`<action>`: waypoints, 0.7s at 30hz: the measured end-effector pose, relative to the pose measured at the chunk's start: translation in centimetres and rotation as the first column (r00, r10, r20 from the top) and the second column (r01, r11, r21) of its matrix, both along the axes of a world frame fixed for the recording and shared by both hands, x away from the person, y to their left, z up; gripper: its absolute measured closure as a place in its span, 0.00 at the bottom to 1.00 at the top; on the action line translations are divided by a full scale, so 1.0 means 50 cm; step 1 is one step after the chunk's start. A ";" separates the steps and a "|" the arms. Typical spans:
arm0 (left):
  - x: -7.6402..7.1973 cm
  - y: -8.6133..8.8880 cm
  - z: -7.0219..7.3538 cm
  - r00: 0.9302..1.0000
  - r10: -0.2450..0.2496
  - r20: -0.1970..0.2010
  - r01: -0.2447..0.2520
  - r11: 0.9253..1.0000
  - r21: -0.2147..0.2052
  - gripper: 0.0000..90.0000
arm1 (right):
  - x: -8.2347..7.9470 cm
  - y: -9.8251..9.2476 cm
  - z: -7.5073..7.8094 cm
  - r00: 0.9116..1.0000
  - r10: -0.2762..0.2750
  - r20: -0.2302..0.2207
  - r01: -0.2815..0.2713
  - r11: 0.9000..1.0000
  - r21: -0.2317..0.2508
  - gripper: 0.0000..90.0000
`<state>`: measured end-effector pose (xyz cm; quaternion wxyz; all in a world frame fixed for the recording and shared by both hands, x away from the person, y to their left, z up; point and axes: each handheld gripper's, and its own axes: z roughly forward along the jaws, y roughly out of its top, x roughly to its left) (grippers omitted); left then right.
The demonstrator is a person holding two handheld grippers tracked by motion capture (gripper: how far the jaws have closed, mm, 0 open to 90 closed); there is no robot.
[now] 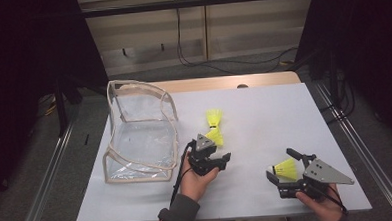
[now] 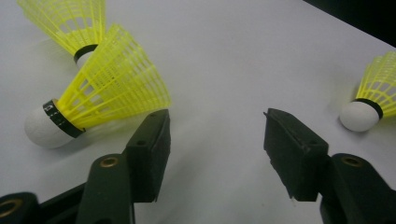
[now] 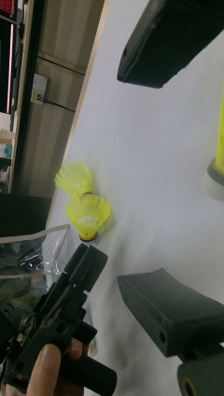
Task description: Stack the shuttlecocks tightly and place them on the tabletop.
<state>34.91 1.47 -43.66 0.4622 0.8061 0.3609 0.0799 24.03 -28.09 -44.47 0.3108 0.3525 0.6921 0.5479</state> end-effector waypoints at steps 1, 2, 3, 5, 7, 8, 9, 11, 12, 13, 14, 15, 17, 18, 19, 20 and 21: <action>-0.002 0.000 0.000 1.000 0.007 -0.001 -0.007 1.000 -0.014 0.42 | 0.000 0.000 0.000 1.000 0.000 -0.003 0.000 1.000 -0.001 0.04; -0.003 0.003 0.001 1.000 -0.001 -0.001 0.001 1.000 -0.008 0.40 | 0.000 -0.001 -0.001 1.000 -0.001 -0.005 0.001 1.000 -0.006 0.04; -0.004 0.005 0.002 1.000 -0.004 0.002 0.004 1.000 -0.006 0.40 | 0.001 -0.001 -0.001 1.000 -0.002 -0.006 0.002 1.000 -0.006 0.04; -0.007 0.007 0.003 1.000 -0.017 0.008 0.017 1.000 -0.012 0.36 | 0.001 -0.001 -0.001 1.000 -0.004 -0.008 0.004 1.000 -0.007 0.04; -0.011 0.008 0.004 1.000 -0.026 0.011 0.026 1.000 -0.014 0.34 | 0.002 0.000 -0.001 1.000 -0.006 -0.009 0.006 1.000 -0.004 0.04; -0.014 0.009 0.004 0.999 -0.031 0.008 0.031 0.999 -0.012 0.31 | 0.002 -0.001 -0.001 1.000 -0.006 -0.009 0.006 1.000 -0.006 0.04; -0.015 0.009 0.005 0.999 -0.040 0.010 0.040 0.999 -0.009 0.29 | 0.003 -0.001 -0.001 1.000 -0.005 -0.010 0.005 1.000 -0.006 0.04; -0.020 0.008 0.006 0.999 -0.051 0.006 0.051 0.999 -0.011 0.27 | 0.003 -0.001 -0.001 1.000 -0.006 -0.010 0.006 1.000 -0.006 0.03; -0.023 0.008 0.007 0.998 -0.057 0.006 0.057 0.998 -0.006 0.25 | 0.004 -0.001 0.000 1.000 -0.009 -0.011 0.009 1.000 -0.004 0.03; -0.025 0.008 0.008 0.998 -0.064 0.006 0.064 0.998 -0.003 0.24 | 0.005 -0.001 0.000 1.000 -0.009 -0.011 0.009 1.000 -0.005 0.03; -0.027 0.009 0.009 0.997 -0.071 0.009 0.071 0.997 -0.003 0.22 | 0.005 0.000 0.001 1.000 -0.013 -0.010 0.013 1.000 -0.004 0.03; -0.029 0.010 0.010 0.997 -0.073 0.007 0.073 0.997 -0.002 0.22 | 0.005 -0.001 0.002 1.000 -0.016 -0.010 0.016 1.000 -0.013 0.03; -0.032 0.013 0.011 0.997 -0.076 0.013 0.076 0.997 -0.014 0.20 | 0.005 -0.001 0.002 1.000 -0.019 -0.008 0.018 1.000 -0.014 0.03; -0.033 0.015 0.012 0.997 -0.073 0.013 0.073 0.997 -0.014 0.20 | 0.006 -0.001 0.002 1.000 -0.017 -0.008 0.017 1.000 -0.015 0.03; -0.034 0.016 0.011 0.997 -0.073 0.012 0.074 0.997 -0.016 0.20 | 0.006 -0.001 0.002 1.000 -0.019 -0.010 0.019 1.000 -0.011 0.03; -0.035 0.017 0.010 0.997 -0.075 0.011 0.075 0.997 -0.017 0.19 | 0.006 -0.001 0.002 1.000 -0.020 -0.012 0.020 1.000 -0.011 0.03; -0.035 0.018 0.009 0.997 -0.076 0.008 0.076 0.997 -0.018 0.18 | 0.006 -0.001 0.002 1.000 -0.021 -0.012 0.021 1.000 -0.012 0.03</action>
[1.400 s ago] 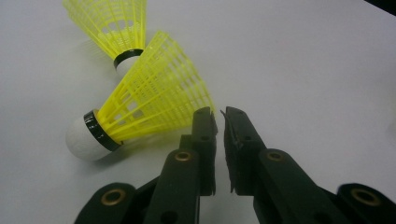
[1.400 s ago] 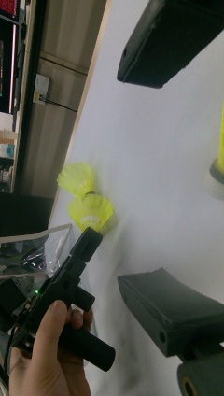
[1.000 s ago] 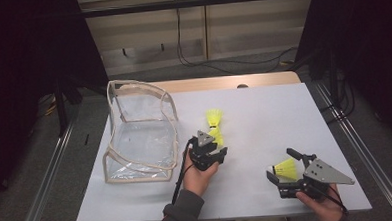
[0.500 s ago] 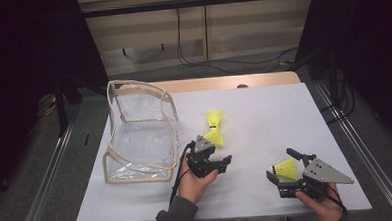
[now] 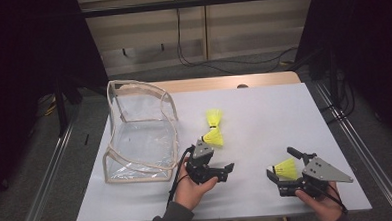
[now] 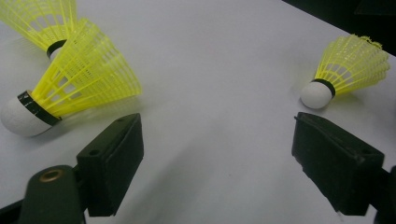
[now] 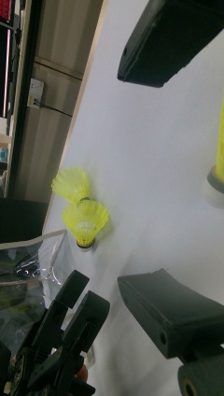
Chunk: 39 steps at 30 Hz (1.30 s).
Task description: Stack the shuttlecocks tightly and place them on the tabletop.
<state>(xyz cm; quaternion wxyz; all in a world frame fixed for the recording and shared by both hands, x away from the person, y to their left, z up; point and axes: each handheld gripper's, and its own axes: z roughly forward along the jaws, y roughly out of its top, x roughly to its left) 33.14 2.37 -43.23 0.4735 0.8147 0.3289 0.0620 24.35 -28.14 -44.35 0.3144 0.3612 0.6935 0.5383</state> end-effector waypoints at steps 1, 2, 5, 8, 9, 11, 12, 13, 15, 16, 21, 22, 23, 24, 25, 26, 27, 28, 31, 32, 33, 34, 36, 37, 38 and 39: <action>0.000 0.002 -0.001 1.000 -0.006 0.000 0.006 1.000 0.006 0.18 | 0.001 0.000 0.000 1.000 0.001 0.000 -0.001 1.000 0.001 0.03; -0.001 0.003 -0.002 1.000 -0.008 0.004 0.008 1.000 0.006 0.17 | 0.001 -0.001 0.000 1.000 -0.002 -0.003 0.002 1.000 -0.002 0.03; -0.004 0.006 -0.003 1.000 -0.014 0.004 0.014 1.000 -0.001 0.16 | 0.002 -0.002 0.001 1.000 -0.006 -0.002 0.006 1.000 0.002 0.03; -0.008 0.008 -0.003 1.000 -0.030 0.004 0.030 1.000 0.005 0.14 | 0.003 -0.003 0.001 1.000 -0.008 -0.007 0.008 1.000 0.002 0.03; -0.010 0.008 -0.004 0.999 -0.037 0.002 0.037 0.999 0.004 0.14 | 0.003 -0.003 0.001 1.000 -0.009 -0.005 0.009 1.000 0.004 0.03; -0.013 0.011 -0.004 0.999 -0.044 0.003 0.044 0.999 0.004 0.13 | 0.003 -0.003 0.002 1.000 -0.009 -0.003 0.009 1.000 0.004 0.03; -0.015 0.012 -0.005 0.999 -0.045 0.001 0.045 0.999 -0.004 0.13 | 0.003 -0.003 0.003 1.000 -0.010 -0.002 0.010 1.000 0.001 0.03; -0.016 0.014 -0.005 0.999 -0.050 0.003 0.050 0.999 -0.003 0.13 | 0.003 -0.003 0.003 1.000 -0.011 -0.002 0.011 1.000 0.000 0.03; -0.019 0.016 -0.006 0.998 -0.060 0.002 0.060 0.998 -0.009 0.11 | 0.003 -0.002 0.003 1.000 -0.012 -0.004 0.012 1.000 -0.002 0.03; -0.020 0.017 -0.006 0.998 -0.066 0.003 0.066 0.998 -0.007 0.11 | 0.003 -0.002 0.003 1.000 -0.011 -0.004 0.011 1.000 -0.002 0.03; -0.028 0.023 -0.005 0.997 -0.076 -0.004 0.076 0.997 -0.015 0.10 | 0.002 -0.001 0.004 1.000 -0.006 -0.003 0.006 1.000 -0.001 0.03; -0.029 0.024 -0.004 0.997 -0.078 0.000 0.078 0.997 -0.012 0.09 | 0.002 -0.002 0.004 1.000 -0.008 -0.002 0.008 1.000 -0.004 0.03; -0.030 0.025 -0.004 0.997 -0.080 -0.002 0.080 0.997 -0.010 0.09 | 0.001 -0.002 0.004 1.000 -0.012 -0.002 0.012 1.000 -0.005 0.03; -0.031 0.027 -0.003 0.997 -0.081 -0.002 0.081 0.997 -0.012 0.09 | 0.001 -0.003 0.004 1.000 -0.011 -0.001 0.011 1.000 -0.005 0.03; -0.032 0.027 -0.003 0.997 -0.081 -0.003 0.081 0.997 -0.013 0.09 | 0.001 -0.003 0.004 1.000 -0.012 0.000 0.012 1.000 -0.006 0.03; -0.033 0.028 -0.002 0.997 -0.082 -0.005 0.082 0.996 -0.022 0.09 | 0.000 -0.003 0.004 1.000 -0.013 -0.002 0.013 1.000 -0.005 0.03; -0.033 0.029 -0.002 0.996 -0.085 -0.004 0.085 0.996 -0.022 0.09 | 0.000 -0.003 0.004 1.000 -0.012 0.000 0.012 1.000 -0.005 0.03; -0.034 0.030 -0.001 0.996 -0.092 -0.002 0.092 0.995 -0.024 0.08 | 0.000 -0.004 0.005 1.000 -0.014 0.002 0.014 1.000 -0.006 0.03; -0.038 0.032 0.000 0.994 -0.113 -0.004 0.113 0.993 -0.027 0.07 | 0.000 -0.003 0.005 1.000 -0.011 0.001 0.011 1.000 -0.004 0.03; -0.039 0.033 -0.001 0.993 -0.117 -0.005 0.116 0.993 -0.027 0.07 | 0.000 -0.002 0.005 1.000 -0.008 0.000 0.008 1.000 -0.005 0.03; -0.040 0.034 -0.001 0.992 -0.123 -0.004 0.123 0.992 -0.023 0.07 | 0.000 -0.002 0.004 1.000 -0.006 0.001 0.006 1.000 -0.008 0.03; -0.042 0.035 -0.002 0.991 -0.132 -0.002 0.132 0.991 -0.023 0.07 | 0.000 -0.001 0.005 1.000 -0.005 0.004 0.006 1.000 -0.012 0.03; -0.046 0.038 -0.002 0.990 -0.143 -0.004 0.143 0.990 -0.018 0.06 | 0.000 0.000 0.006 1.000 -0.001 0.005 0.001 1.000 -0.013 0.03; -0.048 0.039 -0.002 0.989 -0.148 -0.006 0.148 0.989 -0.022 0.06 | -0.001 0.000 0.006 1.000 -0.001 0.004 0.001 1.000 -0.012 0.03; -0.050 0.041 -0.002 0.989 -0.151 -0.007 0.150 0.988 -0.019 0.06 | -0.001 0.000 0.006 1.000 0.000 0.007 0.000 1.000 -0.014 0.03; -0.051 0.043 -0.001 0.988 -0.156 -0.002 0.156 0.988 -0.013 0.06 | -0.002 0.000 0.007 1.000 0.000 0.006 0.000 1.000 -0.013 0.03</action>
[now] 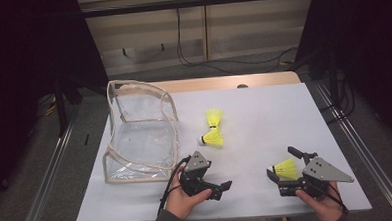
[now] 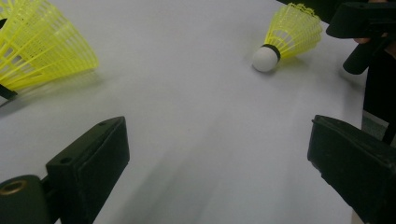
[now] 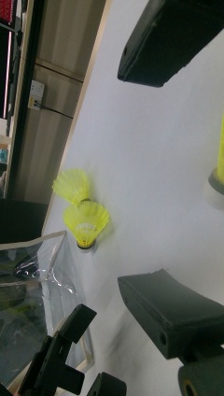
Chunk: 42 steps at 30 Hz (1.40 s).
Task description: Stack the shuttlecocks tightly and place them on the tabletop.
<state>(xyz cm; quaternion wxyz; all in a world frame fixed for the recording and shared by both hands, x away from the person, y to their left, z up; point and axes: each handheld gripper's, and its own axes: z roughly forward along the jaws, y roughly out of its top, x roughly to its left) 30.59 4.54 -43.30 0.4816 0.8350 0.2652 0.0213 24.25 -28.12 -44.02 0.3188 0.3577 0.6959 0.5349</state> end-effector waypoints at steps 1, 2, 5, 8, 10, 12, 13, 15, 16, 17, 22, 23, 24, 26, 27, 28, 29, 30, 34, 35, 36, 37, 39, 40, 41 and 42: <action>-0.001 0.003 0.000 1.000 -0.001 0.003 0.001 1.000 -0.002 0.06 | 0.000 0.000 0.000 1.000 0.002 0.000 -0.002 1.000 0.001 0.03; -0.001 0.006 0.000 1.000 0.009 0.005 -0.009 1.000 -0.005 0.06 | 0.000 0.000 0.000 1.000 0.003 0.000 -0.003 1.000 0.001 0.03; 0.000 0.021 0.000 1.000 0.023 0.000 -0.023 1.000 -0.003 0.06 | 0.000 -0.002 0.000 1.000 0.000 -0.001 0.000 1.000 -0.003 0.03; -0.003 0.032 0.000 1.000 0.020 -0.002 -0.020 1.000 -0.006 0.06 | 0.000 -0.002 0.001 1.000 -0.001 -0.001 0.001 1.000 -0.005 0.03; -0.005 0.039 0.000 1.000 0.019 -0.002 -0.019 1.000 -0.009 0.06 | 0.000 -0.002 0.000 1.000 -0.002 0.000 0.002 1.000 -0.006 0.03; -0.006 0.043 0.001 1.000 0.004 0.003 -0.004 1.000 0.001 0.06 | 0.001 -0.001 0.001 1.000 0.001 0.001 -0.001 1.000 -0.006 0.03; -0.008 0.044 0.000 1.000 0.001 0.004 -0.001 1.000 -0.003 0.05 | 0.001 0.000 0.001 1.000 0.001 0.001 -0.001 1.000 -0.006 0.03; -0.011 0.046 -0.001 1.000 -0.003 0.006 0.003 1.000 -0.007 0.05 | 0.002 0.001 0.000 1.000 0.001 -0.001 -0.001 1.000 -0.006 0.03; -0.011 0.047 -0.001 1.000 -0.008 0.008 0.008 1.000 -0.009 0.05 | 0.002 0.001 0.001 1.000 0.004 -0.003 -0.004 1.000 -0.006 0.03; -0.012 0.048 0.000 1.000 -0.006 0.008 0.006 1.000 -0.008 0.05 | 0.002 0.001 0.001 1.000 0.002 -0.002 -0.002 1.000 -0.006 0.03; -0.016 0.051 0.004 1.000 -0.009 0.011 0.009 1.000 -0.012 0.05 | 0.004 0.000 0.000 1.000 0.004 -0.004 -0.004 1.000 -0.003 0.03; -0.017 0.051 0.005 1.000 -0.009 0.014 0.009 1.000 -0.018 0.05 | 0.004 0.000 0.000 1.000 0.004 -0.003 -0.004 1.000 -0.003 0.03; -0.018 0.052 0.007 1.000 -0.007 0.015 0.007 1.000 -0.022 0.05 | 0.005 0.000 0.000 1.000 0.005 -0.003 -0.005 1.000 -0.002 0.03; -0.020 0.054 0.010 1.000 -0.004 0.022 0.005 1.000 -0.021 0.05 | 0.006 0.001 0.000 1.000 0.005 -0.003 -0.005 1.000 -0.005 0.03; -0.022 0.055 0.012 1.000 -0.004 0.025 0.004 1.000 -0.018 0.05 | 0.006 0.002 0.000 1.000 0.005 -0.004 -0.005 1.000 -0.003 0.03; -0.023 0.057 0.015 1.000 -0.001 0.028 0.002 1.000 -0.019 0.05 | 0.007 0.003 0.000 1.000 0.009 -0.002 -0.009 1.000 -0.002 0.03; -0.025 0.059 0.017 1.000 -0.004 0.021 0.004 1.000 -0.021 0.05 | 0.008 0.003 0.000 1.000 0.010 -0.001 -0.010 1.000 -0.005 0.03; -0.026 0.061 0.018 1.000 -0.006 0.016 0.006 1.000 -0.021 0.05 | 0.008 0.004 0.001 1.000 0.012 -0.002 -0.012 1.000 -0.009 0.03; -0.029 0.065 0.020 1.000 -0.017 0.021 0.017 1.000 -0.011 0.06 | 0.009 0.006 0.002 1.000 0.015 0.000 -0.015 1.000 -0.005 0.03; -0.030 0.066 0.020 1.000 -0.018 0.022 0.018 1.000 -0.010 0.05 | 0.009 0.006 0.002 1.000 0.015 0.000 -0.015 1.000 -0.005 0.03; -0.031 0.067 0.021 1.000 -0.015 0.025 0.015 1.000 -0.005 0.05 | 0.009 0.006 0.002 1.000 0.016 0.000 -0.016 1.000 -0.006 0.03; -0.031 0.068 0.021 1.000 -0.013 0.025 0.013 1.000 -0.004 0.05 | 0.009 0.006 0.002 1.000 0.015 0.000 -0.015 1.000 -0.004 0.03; -0.032 0.069 0.022 1.000 -0.010 0.023 0.010 1.000 -0.004 0.05 | 0.009 0.006 0.002 1.000 0.016 0.000 -0.016 1.000 -0.003 0.03; -0.031 0.069 0.022 1.000 -0.012 0.022 0.012 1.000 -0.003 0.05 | 0.009 0.005 0.002 1.000 0.015 0.000 -0.015 1.000 -0.004 0.03; -0.031 0.070 0.023 1.000 -0.017 0.026 0.017 1.000 0.003 0.05 | 0.009 0.005 0.002 1.000 0.015 0.002 -0.015 1.000 -0.005 0.03; -0.031 0.070 0.024 1.000 -0.019 0.023 0.019 1.000 0.002 0.05 | 0.008 0.004 0.002 1.000 0.014 0.002 -0.014 1.000 -0.006 0.03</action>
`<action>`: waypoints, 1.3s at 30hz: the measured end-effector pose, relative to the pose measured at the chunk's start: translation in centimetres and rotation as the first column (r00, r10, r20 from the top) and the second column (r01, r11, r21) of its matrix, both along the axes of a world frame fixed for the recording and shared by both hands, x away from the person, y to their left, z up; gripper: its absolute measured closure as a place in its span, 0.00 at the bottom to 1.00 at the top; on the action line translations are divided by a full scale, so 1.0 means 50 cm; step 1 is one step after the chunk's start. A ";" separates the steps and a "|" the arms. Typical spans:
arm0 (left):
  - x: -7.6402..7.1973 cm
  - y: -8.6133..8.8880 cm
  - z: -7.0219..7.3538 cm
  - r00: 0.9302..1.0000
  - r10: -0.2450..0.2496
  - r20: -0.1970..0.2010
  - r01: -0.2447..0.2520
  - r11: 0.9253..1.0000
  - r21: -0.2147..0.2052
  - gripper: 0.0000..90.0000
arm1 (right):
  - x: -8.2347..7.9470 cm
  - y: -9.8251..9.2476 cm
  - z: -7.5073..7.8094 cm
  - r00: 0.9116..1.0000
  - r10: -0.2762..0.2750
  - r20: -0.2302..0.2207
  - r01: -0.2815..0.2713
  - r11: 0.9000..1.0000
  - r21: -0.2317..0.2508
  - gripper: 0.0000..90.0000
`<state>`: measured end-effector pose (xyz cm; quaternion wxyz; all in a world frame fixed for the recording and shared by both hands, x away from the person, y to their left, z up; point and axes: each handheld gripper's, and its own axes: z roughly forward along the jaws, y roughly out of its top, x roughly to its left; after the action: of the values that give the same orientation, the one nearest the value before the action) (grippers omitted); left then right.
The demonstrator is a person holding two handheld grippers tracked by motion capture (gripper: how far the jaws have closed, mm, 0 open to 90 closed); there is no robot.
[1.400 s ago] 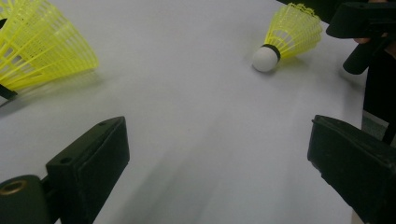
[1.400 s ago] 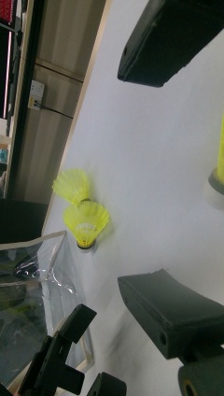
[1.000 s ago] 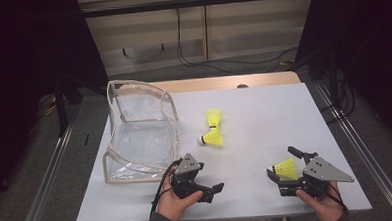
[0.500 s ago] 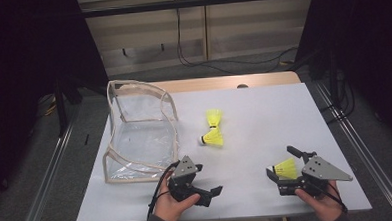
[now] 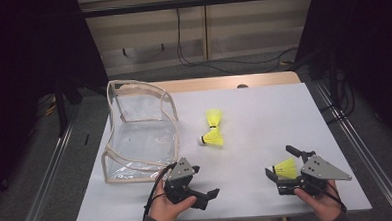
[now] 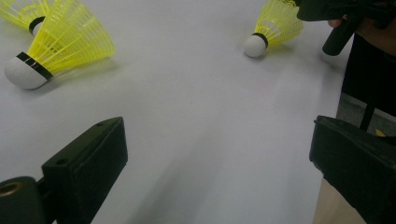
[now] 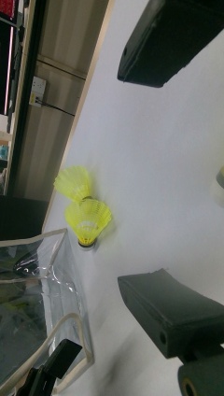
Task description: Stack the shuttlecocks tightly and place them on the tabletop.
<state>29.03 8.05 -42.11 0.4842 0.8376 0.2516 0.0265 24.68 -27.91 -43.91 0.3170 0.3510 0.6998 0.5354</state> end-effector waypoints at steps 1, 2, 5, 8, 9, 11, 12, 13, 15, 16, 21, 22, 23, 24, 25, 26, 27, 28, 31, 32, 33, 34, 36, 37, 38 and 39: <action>0.000 0.001 0.001 1.000 -0.004 -0.005 0.004 1.000 -0.001 0.05 | 0.000 0.000 0.000 1.000 0.000 0.000 0.000 1.000 0.000 0.03; 0.000 0.002 0.001 1.000 -0.004 -0.006 0.004 1.000 0.000 0.05 | 0.000 0.000 0.000 1.000 -0.001 -0.001 0.001 1.000 -0.001 0.03; 0.003 0.008 0.003 1.000 -0.004 -0.006 0.004 1.000 -0.002 0.05 | 0.001 0.000 0.000 1.000 0.000 -0.001 0.000 1.000 0.001 0.03; 0.004 0.015 0.004 1.000 -0.010 -0.013 0.010 1.000 -0.007 0.05 | 0.000 0.000 0.000 1.000 -0.002 0.001 0.002 1.000 0.000 0.03; 0.004 0.017 0.004 1.000 -0.014 -0.018 0.014 1.000 -0.012 0.05 | 0.001 0.000 0.000 1.000 0.000 0.001 0.000 1.000 0.001 0.03; 0.005 0.021 0.005 1.000 -0.016 -0.026 0.016 1.000 -0.014 0.05 | 0.000 0.000 0.000 1.000 0.001 -0.001 -0.001 1.000 0.001 0.03; 0.007 0.024 0.005 0.999 -0.018 -0.029 0.017 1.000 -0.018 0.05 | 0.001 0.001 -0.001 1.000 0.003 0.000 -0.003 1.000 -0.001 0.03; 0.008 0.027 0.004 0.999 -0.014 -0.030 0.013 1.000 -0.025 0.05 | 0.000 0.001 -0.001 1.000 0.002 -0.001 -0.002 1.000 0.000 0.03; 0.008 0.032 0.007 1.000 -0.006 -0.022 0.005 1.000 -0.024 0.05 | 0.000 0.002 0.000 1.000 0.002 0.000 -0.002 1.000 0.001 0.03; 0.010 0.036 0.009 1.000 -0.005 -0.015 0.005 1.000 -0.023 0.05 | 0.000 0.002 0.000 1.000 0.002 0.001 -0.002 1.000 0.001 0.03; 0.012 0.053 0.016 1.000 -0.002 -0.014 0.001 0.999 -0.037 0.08 | 0.000 0.001 0.000 1.000 0.002 0.001 -0.002 1.000 0.001 0.03; 0.012 0.054 0.015 1.000 -0.003 -0.016 0.003 0.999 -0.036 0.08 | 0.000 0.001 0.000 1.000 0.003 0.002 -0.003 1.000 0.000 0.03; 0.012 0.055 0.015 1.000 -0.006 -0.014 0.006 0.999 -0.036 0.09 | 0.000 0.002 0.000 1.000 0.003 0.002 -0.003 1.000 0.001 0.03; 0.011 0.055 0.015 1.000 -0.007 -0.014 0.007 0.999 -0.031 0.09 | 0.000 0.002 0.000 1.000 0.003 0.002 -0.003 1.000 0.002 0.03; 0.011 0.055 0.014 1.000 -0.008 -0.012 0.008 0.999 -0.032 0.09 | 0.000 0.002 0.000 1.000 0.003 0.003 -0.003 1.000 0.001 0.03; 0.011 0.055 0.014 1.000 -0.011 -0.013 0.010 0.999 -0.031 0.09 | 0.000 0.001 0.000 1.000 0.003 0.003 -0.003 1.000 0.000 0.03; 0.011 0.056 0.014 1.000 -0.014 -0.014 0.013 0.999 -0.032 0.09 | 0.000 0.001 0.000 1.000 0.003 0.002 -0.003 1.000 0.002 0.03; 0.011 0.057 0.014 1.000 -0.011 -0.016 0.011 0.999 -0.032 0.09 | 0.000 0.001 0.000 1.000 0.004 0.005 -0.004 1.000 0.002 0.03; 0.012 0.060 0.012 1.000 -0.014 -0.017 0.013 1.000 -0.026 0.09 | 0.000 0.001 0.001 1.000 0.004 0.006 -0.004 1.000 0.000 0.03; 0.011 0.061 0.011 1.000 -0.013 -0.020 0.012 1.000 -0.023 0.09 | 0.000 0.001 0.000 1.000 0.003 0.005 -0.003 1.000 0.001 0.03; 0.011 0.061 0.011 1.000 -0.012 -0.019 0.012 1.000 -0.022 0.09 | 0.000 0.001 0.000 1.000 0.001 0.004 -0.001 1.000 0.000 0.03; 0.011 0.063 0.012 1.000 -0.012 -0.018 0.011 1.000 -0.021 0.09 | 0.000 0.001 0.000 1.000 0.003 0.004 -0.003 1.000 0.002 0.03; 0.011 0.065 0.013 1.000 -0.015 -0.022 0.014 0.999 -0.029 0.09 | -0.001 0.001 0.001 1.000 0.003 0.007 -0.003 1.000 -0.001 0.03; 0.010 0.067 0.014 1.000 -0.014 -0.024 0.013 0.999 -0.031 0.09 | -0.001 0.001 0.001 1.000 0.006 0.008 -0.006 1.000 0.000 0.03; 0.010 0.068 0.014 1.000 -0.013 -0.022 0.012 0.999 -0.031 0.09 | -0.001 0.001 0.001 1.000 0.005 0.008 -0.005 1.000 0.000 0.03; 0.009 0.069 0.014 1.000 -0.013 -0.024 0.012 0.999 -0.030 0.10 | -0.001 0.001 0.001 1.000 0.006 0.008 -0.006 1.000 0.001 0.03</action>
<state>29.49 11.50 -41.42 0.4937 0.8321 0.2526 0.0097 24.63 -27.86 -43.85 0.3182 0.3468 0.6994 0.5379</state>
